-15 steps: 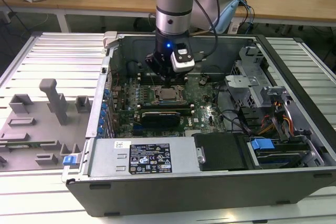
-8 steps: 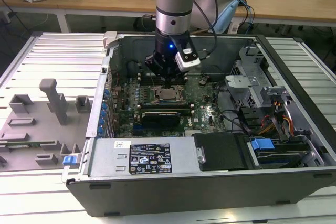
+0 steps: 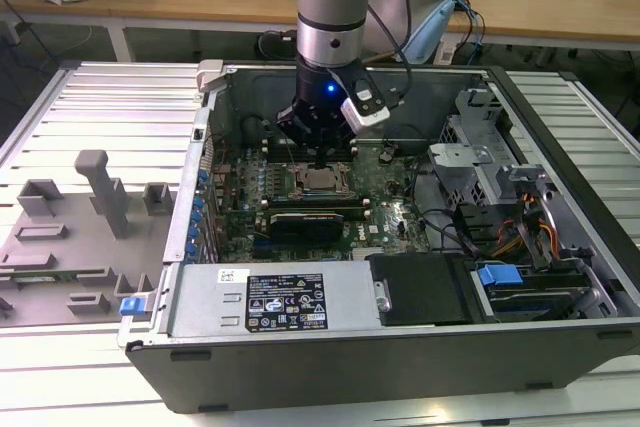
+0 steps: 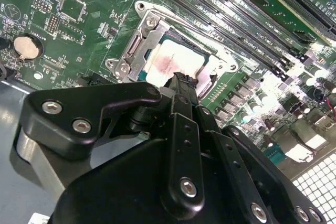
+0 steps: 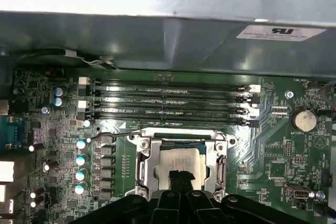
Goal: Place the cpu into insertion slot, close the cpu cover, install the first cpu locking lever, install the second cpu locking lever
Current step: 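Close the cpu cover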
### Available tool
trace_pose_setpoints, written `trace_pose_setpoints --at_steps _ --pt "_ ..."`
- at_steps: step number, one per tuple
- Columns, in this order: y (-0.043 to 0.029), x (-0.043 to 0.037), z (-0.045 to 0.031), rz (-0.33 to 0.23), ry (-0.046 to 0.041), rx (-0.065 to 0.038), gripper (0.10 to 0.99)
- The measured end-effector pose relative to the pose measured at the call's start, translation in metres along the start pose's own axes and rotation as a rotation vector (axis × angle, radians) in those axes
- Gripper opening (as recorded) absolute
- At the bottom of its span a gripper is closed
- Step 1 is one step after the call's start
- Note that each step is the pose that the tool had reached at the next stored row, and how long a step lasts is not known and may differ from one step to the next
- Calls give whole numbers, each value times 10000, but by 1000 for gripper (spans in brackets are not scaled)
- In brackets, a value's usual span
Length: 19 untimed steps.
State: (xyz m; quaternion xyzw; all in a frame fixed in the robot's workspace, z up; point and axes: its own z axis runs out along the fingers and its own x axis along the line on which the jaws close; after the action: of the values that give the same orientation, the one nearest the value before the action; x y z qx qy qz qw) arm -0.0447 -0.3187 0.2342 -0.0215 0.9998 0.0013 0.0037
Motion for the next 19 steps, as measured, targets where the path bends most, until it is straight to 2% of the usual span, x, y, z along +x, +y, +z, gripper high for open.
trace_pose_setpoints --at_steps 7,10,19 --pt "-55 6 8 -22 -1 0 106" --pt "-56 30 34 -308 -6 0 106" --pt "-52 112 127 -363 -10 1 106"
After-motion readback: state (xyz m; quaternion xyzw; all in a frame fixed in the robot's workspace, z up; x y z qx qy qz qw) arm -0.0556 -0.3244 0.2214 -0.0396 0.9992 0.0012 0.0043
